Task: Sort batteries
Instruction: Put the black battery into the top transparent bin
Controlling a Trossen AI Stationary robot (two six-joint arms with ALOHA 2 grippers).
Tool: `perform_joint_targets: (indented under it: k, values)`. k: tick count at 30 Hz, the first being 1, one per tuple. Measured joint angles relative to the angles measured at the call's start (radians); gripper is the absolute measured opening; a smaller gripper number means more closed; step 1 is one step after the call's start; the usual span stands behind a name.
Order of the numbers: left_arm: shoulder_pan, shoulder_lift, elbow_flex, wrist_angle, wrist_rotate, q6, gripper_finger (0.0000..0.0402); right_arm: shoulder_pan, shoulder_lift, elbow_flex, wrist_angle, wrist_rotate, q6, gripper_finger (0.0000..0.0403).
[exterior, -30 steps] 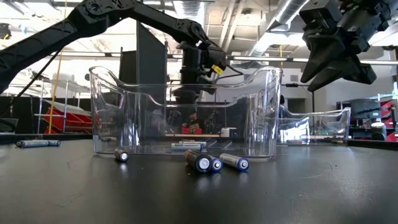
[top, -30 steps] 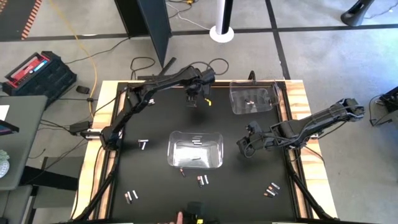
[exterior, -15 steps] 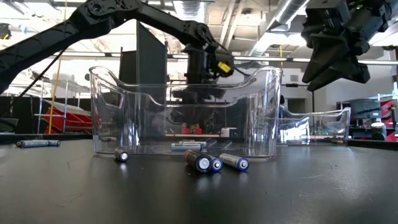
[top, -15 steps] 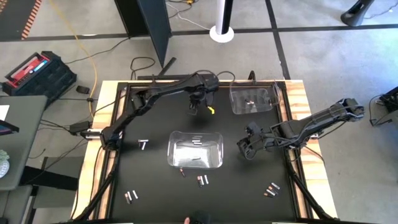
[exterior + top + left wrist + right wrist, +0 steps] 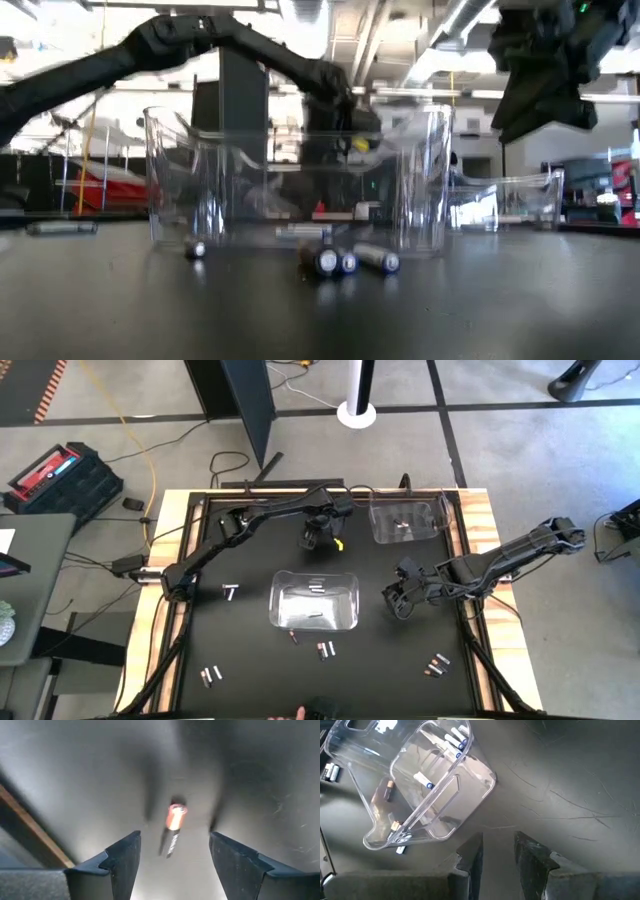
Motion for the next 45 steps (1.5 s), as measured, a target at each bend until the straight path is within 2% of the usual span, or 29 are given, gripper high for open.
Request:
perform_joint_targets:
  k: [8, 21, 33, 45]
  values:
    - [0.002, -0.002, 0.0, 0.008, 0.005, 0.03, 0.0229, 0.0, 0.0, 0.0, 0.001, 0.0, 0.007, 0.0127]
    - [0.013, -0.002, 0.0, -0.031, -0.029, 0.056, 0.018, -0.003, 0.0, 0.0, 0.011, 0.003, 0.032, 0.0127]
    - [0.033, -0.002, 0.0, -0.007, 0.043, 0.043, 0.0147, -0.003, 0.0, 0.0, 0.018, 0.031, 0.046, 0.0127]
    - [0.053, -0.003, 0.01, 0.057, 0.181, 0.013, 0.0144, -0.003, 0.0, 0.0, 0.035, 0.031, 0.046, 0.0127]
